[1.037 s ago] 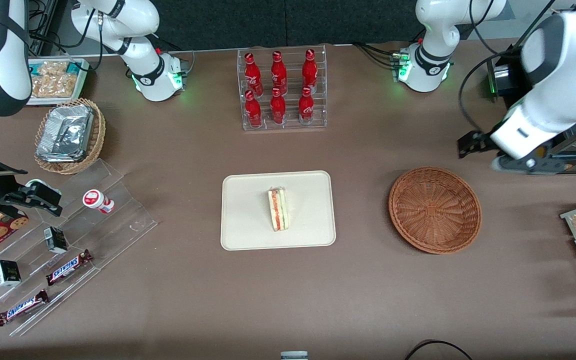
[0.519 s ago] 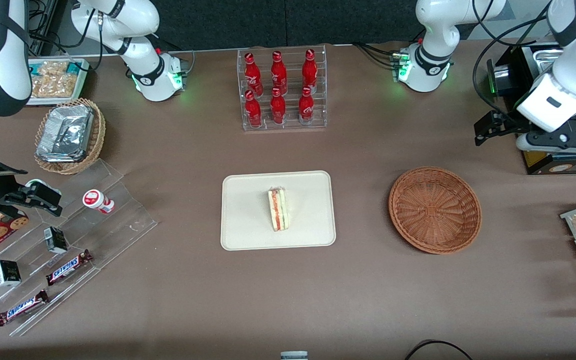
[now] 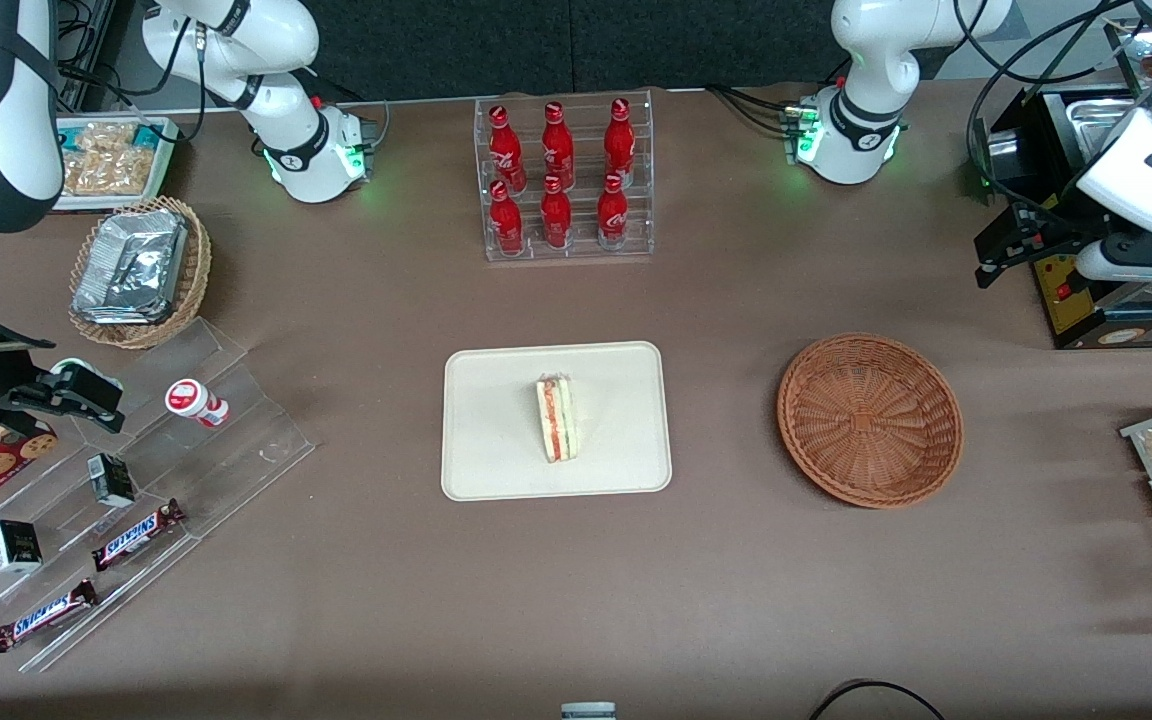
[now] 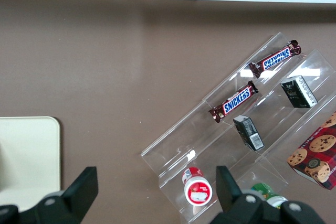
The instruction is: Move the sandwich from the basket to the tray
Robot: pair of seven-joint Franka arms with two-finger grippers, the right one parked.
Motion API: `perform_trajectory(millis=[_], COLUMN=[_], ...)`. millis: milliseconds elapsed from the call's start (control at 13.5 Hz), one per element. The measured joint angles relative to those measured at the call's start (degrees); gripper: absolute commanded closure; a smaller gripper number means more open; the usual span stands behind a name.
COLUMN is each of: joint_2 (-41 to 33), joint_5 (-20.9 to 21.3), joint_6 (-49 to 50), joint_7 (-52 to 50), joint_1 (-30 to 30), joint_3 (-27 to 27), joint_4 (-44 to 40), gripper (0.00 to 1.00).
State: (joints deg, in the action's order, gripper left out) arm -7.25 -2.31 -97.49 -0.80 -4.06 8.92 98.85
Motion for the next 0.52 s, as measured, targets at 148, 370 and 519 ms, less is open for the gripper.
perform_trajectory(millis=[148, 370, 519], joint_2=[1.23, 2.03, 2.04], joint_5=[0.14, 0.15, 0.18], joint_6=[0.04, 0.21, 0.84], joint_7=[-0.01, -0.02, -0.27], joint_1=[0.0, 2.25, 6.15], joint_3=[-0.01, -2.13, -5.93], joint_4=[-1.9, -2.85, -3.21], gripper=[0.01, 0.01, 0.01])
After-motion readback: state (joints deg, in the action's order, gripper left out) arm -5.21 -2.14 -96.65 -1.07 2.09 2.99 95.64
